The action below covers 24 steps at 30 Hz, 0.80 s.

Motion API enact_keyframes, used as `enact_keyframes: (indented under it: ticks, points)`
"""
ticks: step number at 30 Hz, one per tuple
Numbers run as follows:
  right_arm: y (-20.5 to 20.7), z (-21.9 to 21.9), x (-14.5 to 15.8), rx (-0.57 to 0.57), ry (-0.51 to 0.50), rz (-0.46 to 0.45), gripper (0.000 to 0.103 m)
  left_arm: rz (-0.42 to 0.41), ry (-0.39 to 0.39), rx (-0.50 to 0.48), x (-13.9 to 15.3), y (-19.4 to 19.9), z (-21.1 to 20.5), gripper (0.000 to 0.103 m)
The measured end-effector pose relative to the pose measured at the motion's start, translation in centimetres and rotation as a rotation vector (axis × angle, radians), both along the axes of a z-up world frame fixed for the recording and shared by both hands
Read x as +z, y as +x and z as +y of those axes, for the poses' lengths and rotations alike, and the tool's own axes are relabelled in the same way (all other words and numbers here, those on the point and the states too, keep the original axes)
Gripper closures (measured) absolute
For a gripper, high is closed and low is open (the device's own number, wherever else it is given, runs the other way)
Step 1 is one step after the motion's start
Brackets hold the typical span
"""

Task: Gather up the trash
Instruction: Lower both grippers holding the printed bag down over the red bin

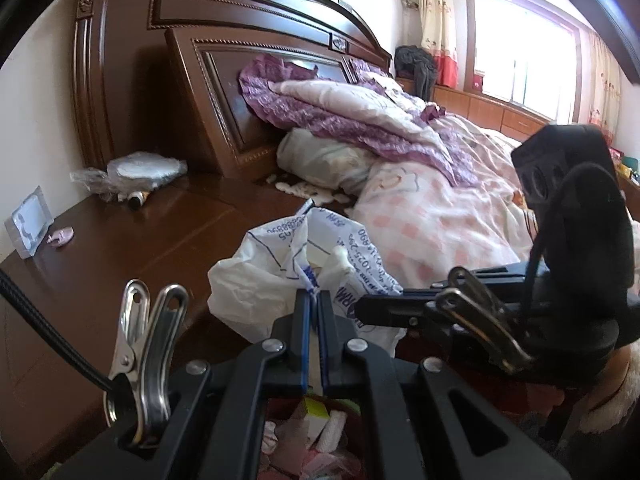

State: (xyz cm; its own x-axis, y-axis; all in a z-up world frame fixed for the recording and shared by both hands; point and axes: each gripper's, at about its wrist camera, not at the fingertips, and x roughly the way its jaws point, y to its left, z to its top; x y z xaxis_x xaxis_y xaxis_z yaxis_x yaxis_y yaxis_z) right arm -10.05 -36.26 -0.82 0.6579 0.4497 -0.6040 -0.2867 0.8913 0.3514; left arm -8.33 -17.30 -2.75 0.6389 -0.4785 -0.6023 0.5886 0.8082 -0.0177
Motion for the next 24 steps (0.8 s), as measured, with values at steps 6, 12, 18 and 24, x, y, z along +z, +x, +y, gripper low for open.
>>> enact_keyframes:
  ticks: [6,12,18,24]
  points:
    - [-0.9,0.9,-2.9,0.043,-0.023,0.076,0.099,0.08,0.039,0.005,-3.1,-0.9,-0.4,0.1]
    - [-1.0,1.9,-6.7,0.087,-0.023,0.173,0.099,0.161,0.099,0.013,-6.6,-0.9,-0.4,0.1]
    - [0.1,2.6,-10.8,0.11,0.024,0.28,0.099,0.236,0.142,0.046,-9.8,0.4,0.3,0.1]
    - [0.9,3.8,-13.5,0.144,0.019,0.373,0.099,0.348,0.162,0.083,-13.0,1.7,1.5,0.1]
